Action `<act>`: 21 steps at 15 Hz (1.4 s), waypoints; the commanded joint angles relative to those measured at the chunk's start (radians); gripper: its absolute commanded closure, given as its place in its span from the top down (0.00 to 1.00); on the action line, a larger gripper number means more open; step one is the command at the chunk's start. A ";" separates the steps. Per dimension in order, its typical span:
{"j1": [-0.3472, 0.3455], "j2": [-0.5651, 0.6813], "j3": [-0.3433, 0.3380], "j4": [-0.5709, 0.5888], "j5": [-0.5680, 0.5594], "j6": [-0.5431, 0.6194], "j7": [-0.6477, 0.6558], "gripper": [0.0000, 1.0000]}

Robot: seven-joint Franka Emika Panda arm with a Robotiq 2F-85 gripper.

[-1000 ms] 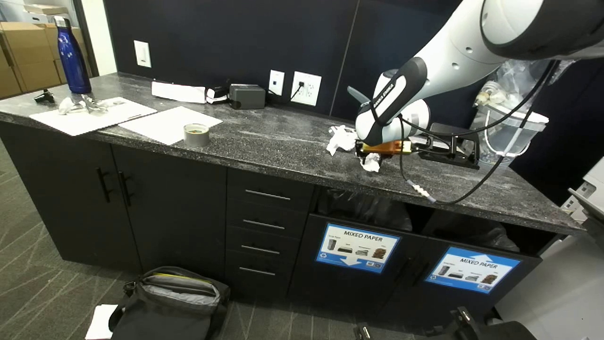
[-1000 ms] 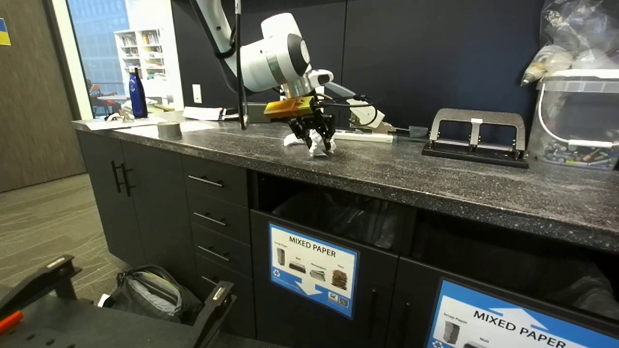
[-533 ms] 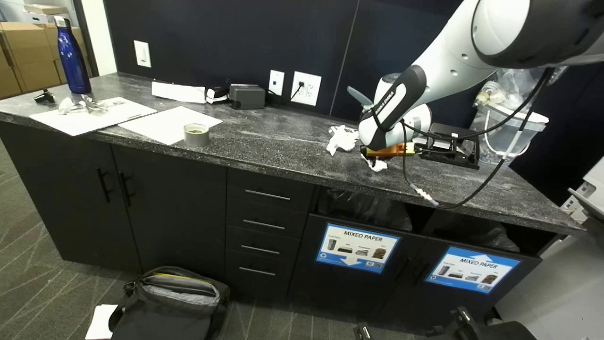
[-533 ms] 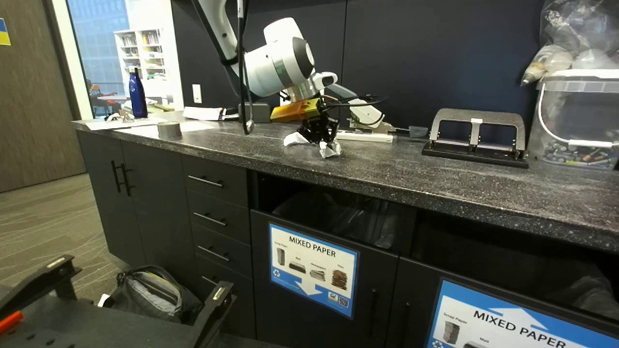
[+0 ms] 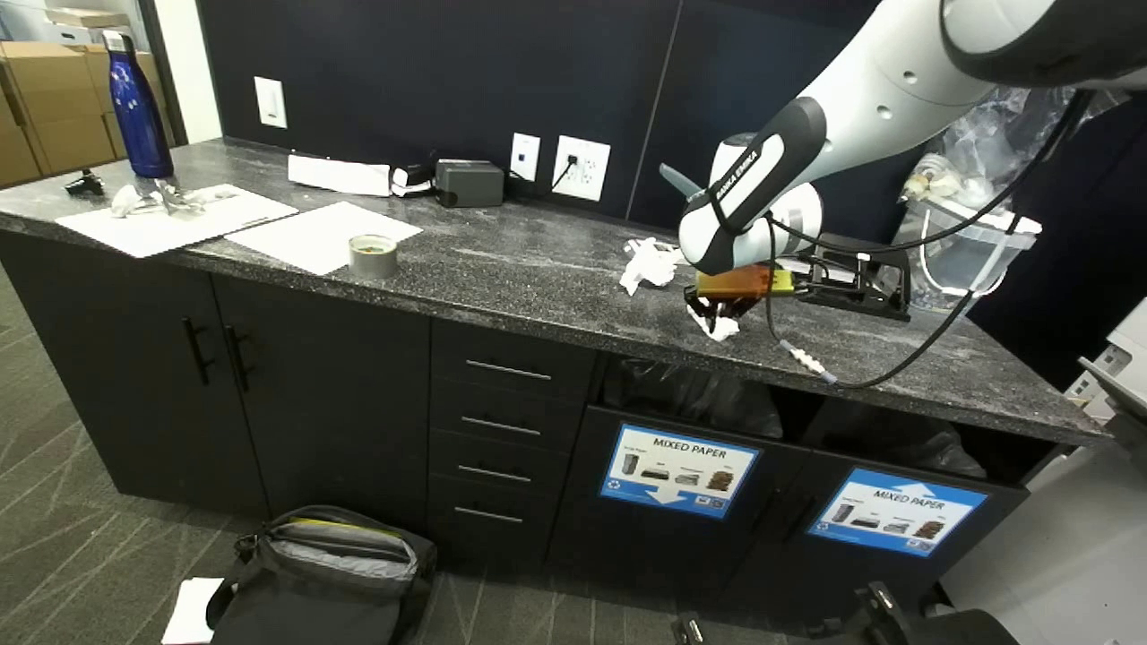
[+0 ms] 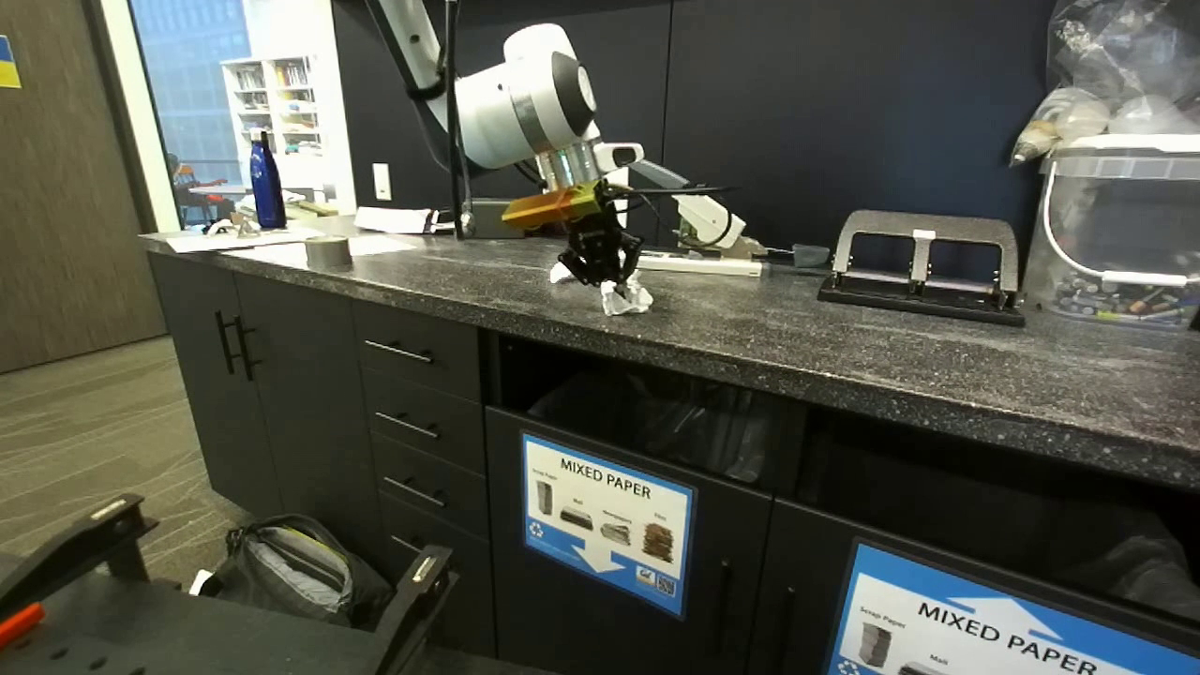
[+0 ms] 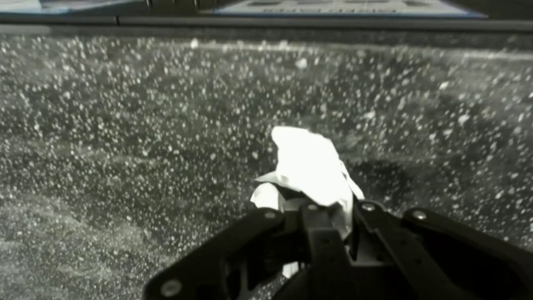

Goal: Pick up the pieces of paper from the countertop and put them in the left bin.

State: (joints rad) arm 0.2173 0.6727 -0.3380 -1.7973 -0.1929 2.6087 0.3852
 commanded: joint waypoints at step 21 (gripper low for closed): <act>0.200 0.334 0.043 -0.523 0.481 1.193 0.014 0.08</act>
State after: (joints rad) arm 0.3771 0.8297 -0.2888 -2.3910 0.2357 3.6063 0.3695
